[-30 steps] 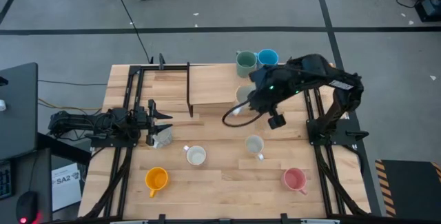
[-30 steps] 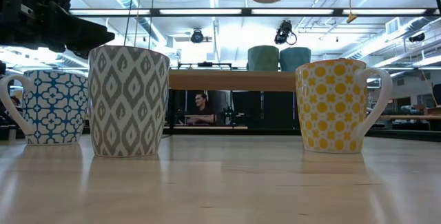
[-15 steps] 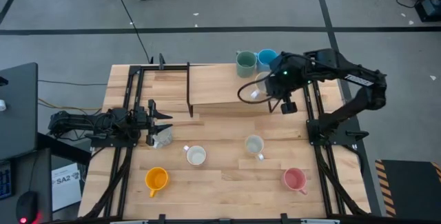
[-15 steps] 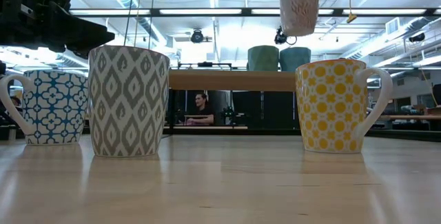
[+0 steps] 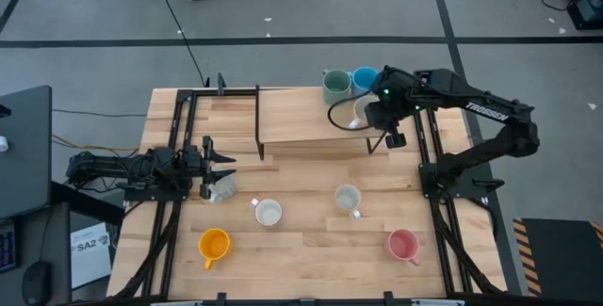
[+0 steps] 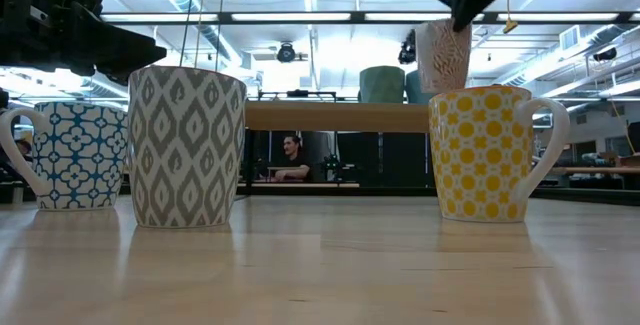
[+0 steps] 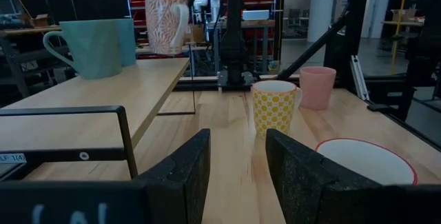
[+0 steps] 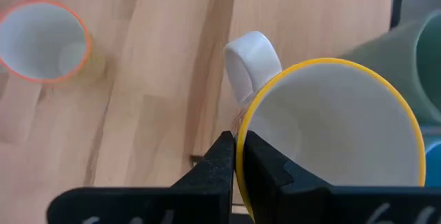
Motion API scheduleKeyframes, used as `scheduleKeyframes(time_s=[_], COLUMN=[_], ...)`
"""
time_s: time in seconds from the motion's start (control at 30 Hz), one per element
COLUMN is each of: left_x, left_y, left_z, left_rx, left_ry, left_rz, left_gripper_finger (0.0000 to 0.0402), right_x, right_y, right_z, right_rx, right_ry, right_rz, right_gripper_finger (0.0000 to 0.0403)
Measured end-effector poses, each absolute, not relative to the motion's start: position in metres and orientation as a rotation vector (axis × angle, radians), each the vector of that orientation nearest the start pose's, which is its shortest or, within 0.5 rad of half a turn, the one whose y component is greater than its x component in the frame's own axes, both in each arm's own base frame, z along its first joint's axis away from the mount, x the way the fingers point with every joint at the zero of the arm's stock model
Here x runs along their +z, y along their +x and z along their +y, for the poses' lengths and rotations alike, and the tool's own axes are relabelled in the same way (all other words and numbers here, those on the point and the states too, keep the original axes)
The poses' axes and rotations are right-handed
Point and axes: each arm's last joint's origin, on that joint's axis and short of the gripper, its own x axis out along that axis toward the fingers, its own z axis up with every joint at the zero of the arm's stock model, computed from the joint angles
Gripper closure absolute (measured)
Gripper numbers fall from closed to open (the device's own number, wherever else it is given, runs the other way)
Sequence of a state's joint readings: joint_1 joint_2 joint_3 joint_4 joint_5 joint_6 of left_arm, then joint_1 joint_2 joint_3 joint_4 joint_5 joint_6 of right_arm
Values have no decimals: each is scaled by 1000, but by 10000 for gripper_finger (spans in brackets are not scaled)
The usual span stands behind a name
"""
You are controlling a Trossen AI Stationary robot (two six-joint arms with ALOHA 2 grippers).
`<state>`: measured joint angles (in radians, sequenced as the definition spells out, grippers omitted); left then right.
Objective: Place coffee mugs
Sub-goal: Put the white-orange mug on the shelf
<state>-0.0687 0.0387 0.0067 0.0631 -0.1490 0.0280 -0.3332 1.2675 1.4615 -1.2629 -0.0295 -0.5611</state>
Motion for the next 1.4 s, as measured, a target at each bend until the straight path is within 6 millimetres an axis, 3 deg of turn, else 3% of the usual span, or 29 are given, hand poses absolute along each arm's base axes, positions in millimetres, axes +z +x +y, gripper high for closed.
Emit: scheduleKeyframes(time_s=[0.5, 0.97, 1.4], left_x=[169, 169, 169], left_y=[99, 99, 99], left_z=[-3, -3, -3], left_rx=[81, 81, 81], left_ry=[25, 25, 25], left_rz=[-30, -30, -29], left_gripper_finger=[253, 253, 253], right_x=[368, 355, 355], right_y=[196, 199, 200], right_z=[-100, -106, -106], right_rx=[14, 32, 27], right_ry=[-218, -239, -241], right_rz=[1071, 1074, 1073], right_gripper_finger=[373, 369, 366])
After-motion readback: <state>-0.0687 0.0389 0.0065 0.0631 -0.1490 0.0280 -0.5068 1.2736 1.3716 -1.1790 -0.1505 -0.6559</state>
